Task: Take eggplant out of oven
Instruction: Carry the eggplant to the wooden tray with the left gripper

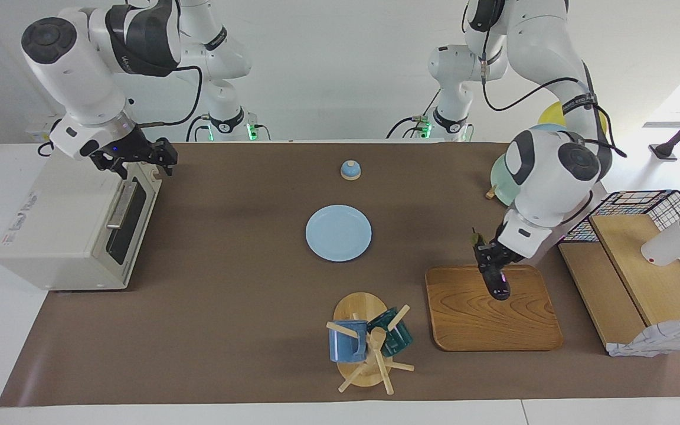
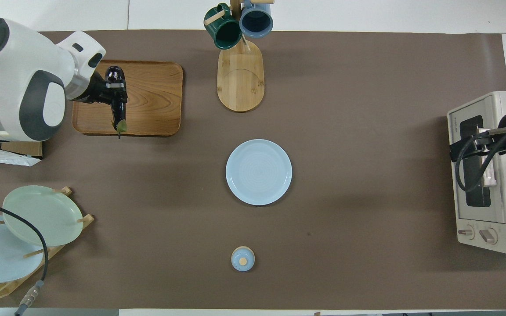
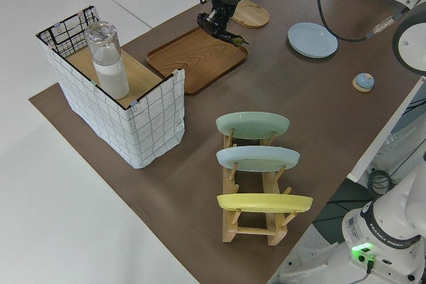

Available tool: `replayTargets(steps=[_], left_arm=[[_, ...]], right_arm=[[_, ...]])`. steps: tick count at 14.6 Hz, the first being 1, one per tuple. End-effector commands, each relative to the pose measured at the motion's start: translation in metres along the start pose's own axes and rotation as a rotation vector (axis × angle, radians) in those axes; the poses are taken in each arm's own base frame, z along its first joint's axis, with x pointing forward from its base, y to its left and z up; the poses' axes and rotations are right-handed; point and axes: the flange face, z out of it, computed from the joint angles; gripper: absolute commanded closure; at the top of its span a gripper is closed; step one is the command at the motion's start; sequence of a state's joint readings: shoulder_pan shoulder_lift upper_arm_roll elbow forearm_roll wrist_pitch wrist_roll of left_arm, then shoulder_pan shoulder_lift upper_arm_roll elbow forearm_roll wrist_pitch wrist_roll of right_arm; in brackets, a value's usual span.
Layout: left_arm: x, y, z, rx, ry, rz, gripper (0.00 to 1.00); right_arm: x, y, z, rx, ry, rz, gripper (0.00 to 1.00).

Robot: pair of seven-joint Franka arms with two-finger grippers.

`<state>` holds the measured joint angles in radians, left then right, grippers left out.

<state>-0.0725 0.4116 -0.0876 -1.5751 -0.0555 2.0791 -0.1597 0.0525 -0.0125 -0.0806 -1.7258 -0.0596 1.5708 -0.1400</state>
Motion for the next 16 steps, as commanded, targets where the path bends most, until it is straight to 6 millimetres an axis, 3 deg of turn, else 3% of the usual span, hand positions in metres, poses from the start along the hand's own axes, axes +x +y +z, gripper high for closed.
replayTargets(steps=[1, 3, 5, 12, 13, 14, 16], left_arm=[[0.041, -0.004, 0.035, 0.023, 0.018, 0.020, 1.00], [0.054, -0.013, 0.061, 0.048, 0.060, 0.076, 1.00], [0.052, -0.029, 0.076, 0.055, 0.080, 0.086, 1.00], [0.043, -0.024, 0.085, 0.053, 0.068, 0.116, 1.00], [0.043, -0.024, 0.085, 0.053, 0.064, 0.116, 0.85], [0.042, -0.024, 0.084, 0.055, 0.062, 0.116, 0.04], [0.042, -0.024, 0.084, 0.056, 0.050, 0.117, 0.00]], right_arm=[[-0.007, 0.001, -0.007, 0.021, 0.010, 0.017, 0.00], [-0.007, 0.004, -0.006, 0.021, 0.008, 0.026, 0.00], [-0.005, 0.004, -0.005, 0.022, 0.010, 0.026, 0.00], [-0.007, 0.020, -0.002, 0.033, 0.007, 0.058, 0.00], [-0.008, 0.021, -0.002, 0.033, 0.008, 0.059, 0.00], [-0.008, 0.021, -0.002, 0.033, 0.008, 0.059, 0.00], [-0.008, 0.021, -0.003, 0.033, 0.008, 0.058, 0.00]])
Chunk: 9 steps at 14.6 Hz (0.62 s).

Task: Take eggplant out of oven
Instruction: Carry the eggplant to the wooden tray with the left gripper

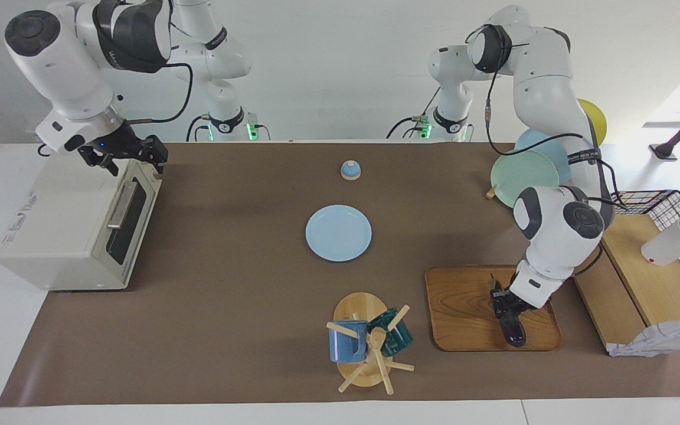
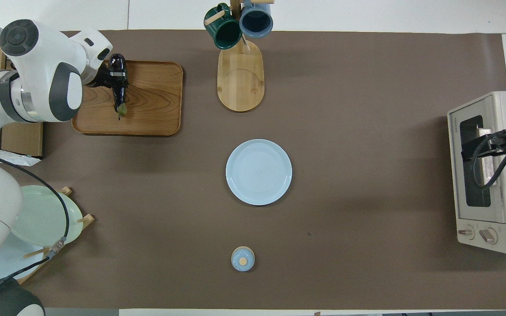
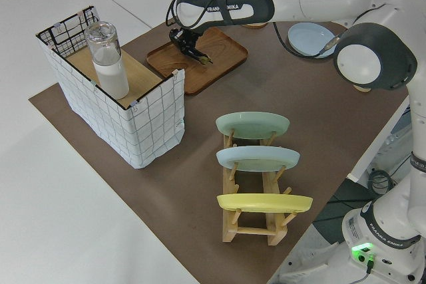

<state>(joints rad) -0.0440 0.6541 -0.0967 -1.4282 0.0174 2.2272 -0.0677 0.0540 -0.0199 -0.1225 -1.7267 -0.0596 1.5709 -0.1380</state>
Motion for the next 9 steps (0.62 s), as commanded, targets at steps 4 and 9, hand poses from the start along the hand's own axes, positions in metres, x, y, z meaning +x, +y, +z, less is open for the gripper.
replayTargets(steps=[4, 9], left_arm=[[-0.005, 0.002, -0.013, 0.024, -0.042, 0.025, 0.00], [-0.011, 0.003, -0.105, 0.026, -0.047, 0.006, 0.00]], right_arm=[[-0.002, -0.010, -0.005, 0.027, 0.011, -0.002, 0.00], [-0.003, -0.007, -0.005, 0.029, 0.008, 0.002, 0.00]])
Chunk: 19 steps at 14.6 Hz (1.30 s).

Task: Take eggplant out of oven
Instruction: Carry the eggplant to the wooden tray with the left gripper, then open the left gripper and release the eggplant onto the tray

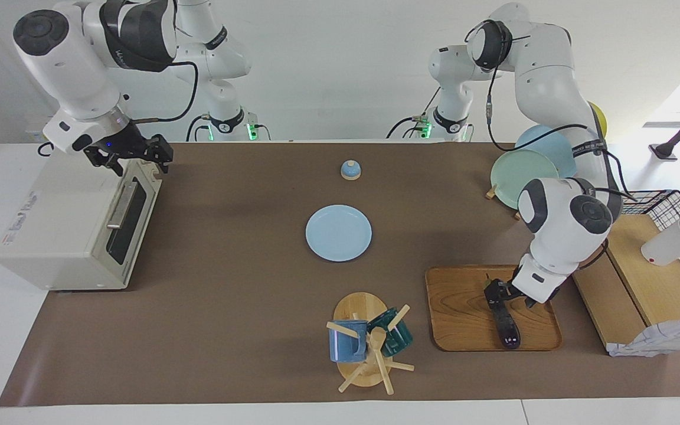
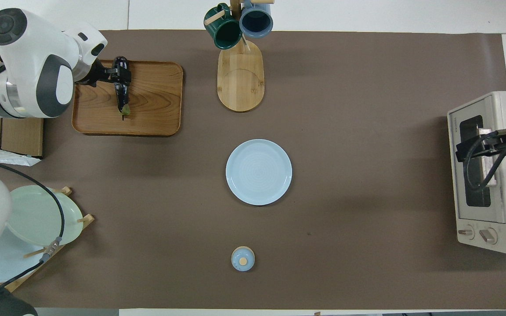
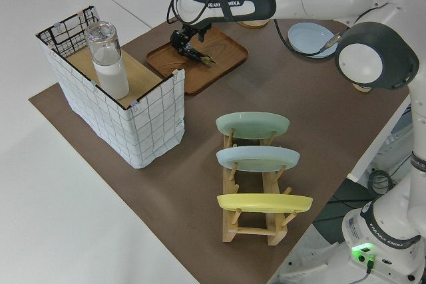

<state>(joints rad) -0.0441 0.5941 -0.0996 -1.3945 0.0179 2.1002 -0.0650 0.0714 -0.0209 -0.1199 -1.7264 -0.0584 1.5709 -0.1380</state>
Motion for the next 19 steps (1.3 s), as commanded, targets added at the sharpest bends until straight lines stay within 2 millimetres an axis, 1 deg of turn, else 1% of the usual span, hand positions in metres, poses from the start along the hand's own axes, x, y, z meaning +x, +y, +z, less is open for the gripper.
replayTargets(steps=[1, 3, 5, 7, 8, 10, 12, 14, 16, 19], left_arm=[[-0.020, -0.001, -0.080, 0.027, -0.026, -0.004, 0.00], [-0.037, -0.003, -0.130, 0.039, -0.045, -0.015, 0.00], [-0.056, -0.005, -0.170, 0.049, -0.068, -0.020, 0.00], [-0.082, -0.003, -0.214, 0.059, -0.097, -0.021, 0.00], [-0.096, -0.002, -0.232, 0.064, -0.110, -0.021, 0.00], [-0.124, -0.001, -0.255, 0.074, -0.141, -0.020, 0.00], [-0.144, 0.001, -0.259, 0.082, -0.164, -0.021, 0.00], [-0.154, 0.002, -0.253, 0.086, -0.182, -0.020, 0.00], [-0.158, 0.005, -0.248, 0.085, -0.182, -0.014, 0.00], [-0.153, 0.010, -0.252, 0.080, -0.161, -0.014, 0.00]], right_arm=[[-0.005, 0.004, -0.004, 0.030, 0.006, 0.022, 0.00], [-0.005, 0.004, -0.004, 0.030, 0.006, 0.022, 0.00], [-0.005, 0.002, -0.004, 0.030, 0.006, 0.019, 0.00], [-0.005, 0.002, -0.004, 0.030, 0.006, 0.019, 0.00], [-0.005, 0.003, -0.004, 0.030, 0.006, 0.020, 0.00], [-0.005, 0.003, -0.004, 0.030, 0.006, 0.020, 0.00], [-0.005, 0.002, -0.004, 0.030, 0.006, 0.019, 0.00], [-0.005, 0.003, -0.004, 0.030, 0.006, 0.020, 0.00], [-0.005, 0.003, -0.004, 0.030, 0.006, 0.020, 0.00], [-0.005, 0.003, -0.004, 0.030, 0.006, 0.020, 0.00]])
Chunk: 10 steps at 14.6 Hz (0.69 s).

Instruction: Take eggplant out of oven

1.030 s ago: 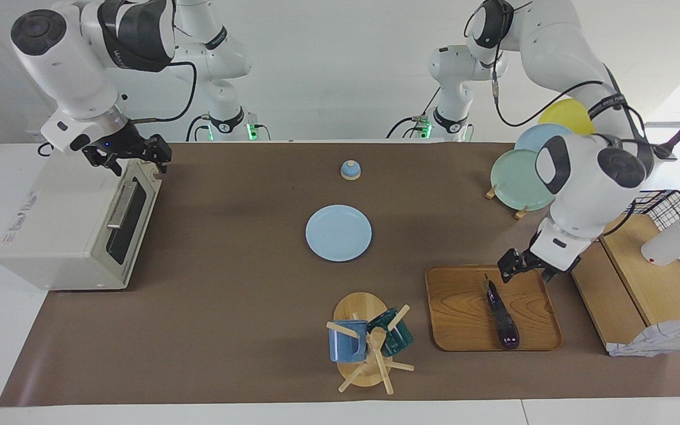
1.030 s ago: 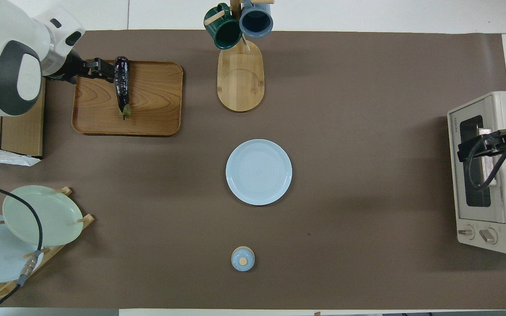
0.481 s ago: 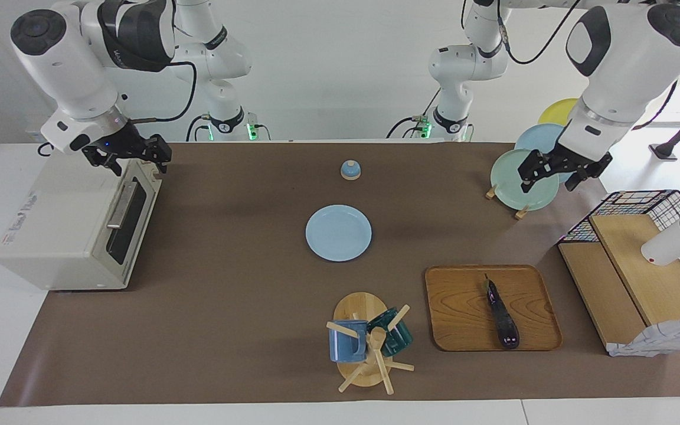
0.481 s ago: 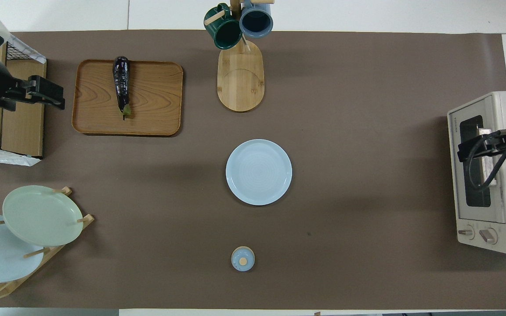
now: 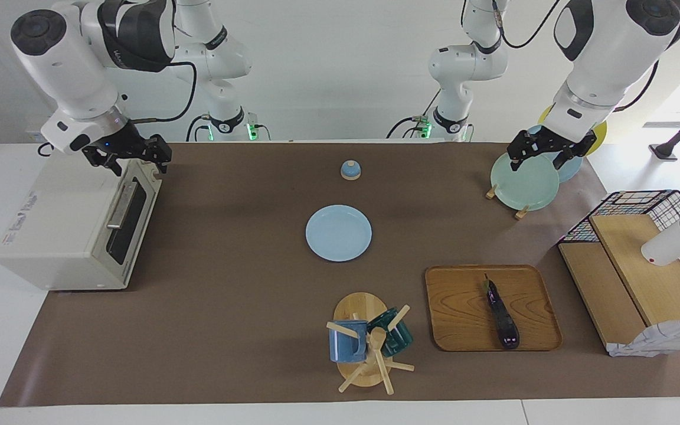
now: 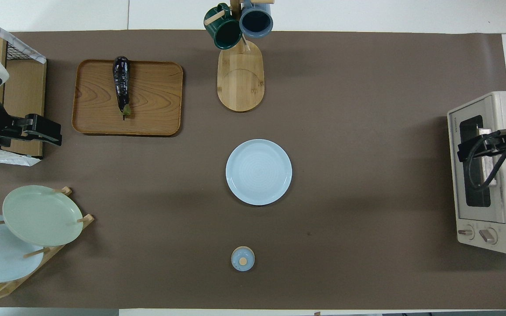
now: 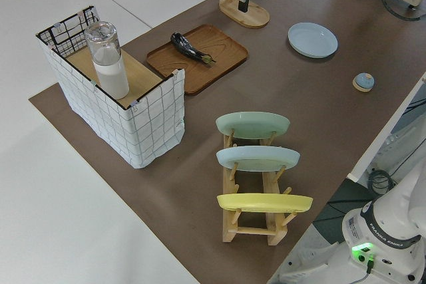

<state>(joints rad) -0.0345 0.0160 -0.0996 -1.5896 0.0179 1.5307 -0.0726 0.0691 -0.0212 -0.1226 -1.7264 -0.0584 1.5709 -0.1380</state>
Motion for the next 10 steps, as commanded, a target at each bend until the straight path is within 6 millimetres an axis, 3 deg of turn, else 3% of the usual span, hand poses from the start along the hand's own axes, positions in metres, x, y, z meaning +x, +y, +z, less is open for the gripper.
replayTargets(steps=[1, 10], left_arm=[[-0.0040, 0.0050, -0.0066, 0.007, 0.031, -0.013, 0.00], [-0.0083, 0.0120, -0.0051, -0.048, -0.007, -0.056, 0.00]], right_arm=[[-0.0042, 0.0004, -0.0036, 0.029, 0.006, 0.015, 0.00], [-0.0042, 0.0004, -0.0036, 0.029, 0.006, 0.015, 0.00]])
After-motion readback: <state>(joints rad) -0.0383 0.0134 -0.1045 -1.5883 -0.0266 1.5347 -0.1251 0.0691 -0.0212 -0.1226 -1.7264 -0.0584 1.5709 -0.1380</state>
